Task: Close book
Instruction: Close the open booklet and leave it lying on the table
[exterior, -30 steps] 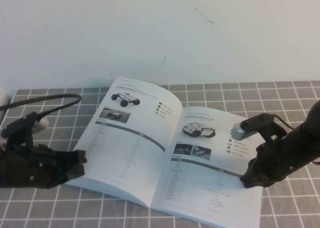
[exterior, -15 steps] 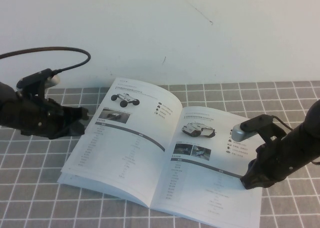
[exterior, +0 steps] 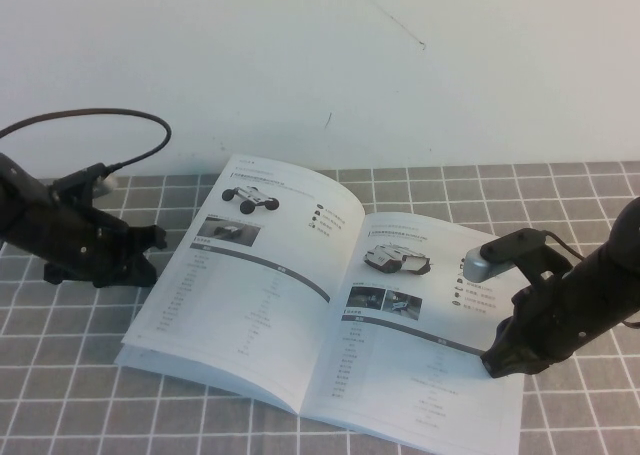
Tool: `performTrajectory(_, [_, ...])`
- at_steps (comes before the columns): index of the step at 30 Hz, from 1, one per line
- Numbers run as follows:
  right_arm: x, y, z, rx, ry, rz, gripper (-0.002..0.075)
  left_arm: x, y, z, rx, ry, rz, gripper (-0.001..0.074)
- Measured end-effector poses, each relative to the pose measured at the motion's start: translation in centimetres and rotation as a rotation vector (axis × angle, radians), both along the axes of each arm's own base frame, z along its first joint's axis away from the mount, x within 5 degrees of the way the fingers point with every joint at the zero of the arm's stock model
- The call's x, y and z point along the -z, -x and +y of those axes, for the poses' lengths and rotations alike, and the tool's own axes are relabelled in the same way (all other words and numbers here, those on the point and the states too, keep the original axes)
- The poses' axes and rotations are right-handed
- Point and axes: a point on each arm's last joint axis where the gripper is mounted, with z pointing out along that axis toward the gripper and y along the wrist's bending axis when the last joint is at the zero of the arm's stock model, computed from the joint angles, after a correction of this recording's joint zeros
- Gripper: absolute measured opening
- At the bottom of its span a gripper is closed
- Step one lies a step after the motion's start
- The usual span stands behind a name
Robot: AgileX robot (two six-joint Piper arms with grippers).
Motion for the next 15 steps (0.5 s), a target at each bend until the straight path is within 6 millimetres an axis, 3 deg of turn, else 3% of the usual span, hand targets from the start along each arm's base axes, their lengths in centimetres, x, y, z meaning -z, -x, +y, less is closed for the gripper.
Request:
performTrajectory(8, [0.0,0.0,0.0,0.000,0.000,0.000,-0.0003,0.5,-0.2,-0.1,0.006,0.000,0.013,-0.0004])
performTrajectory(15, [0.0,0.0,0.0,0.000,0.000,0.000,-0.0003,0.4,-0.2,-1.7,0.058,-0.022,0.003,-0.0004])
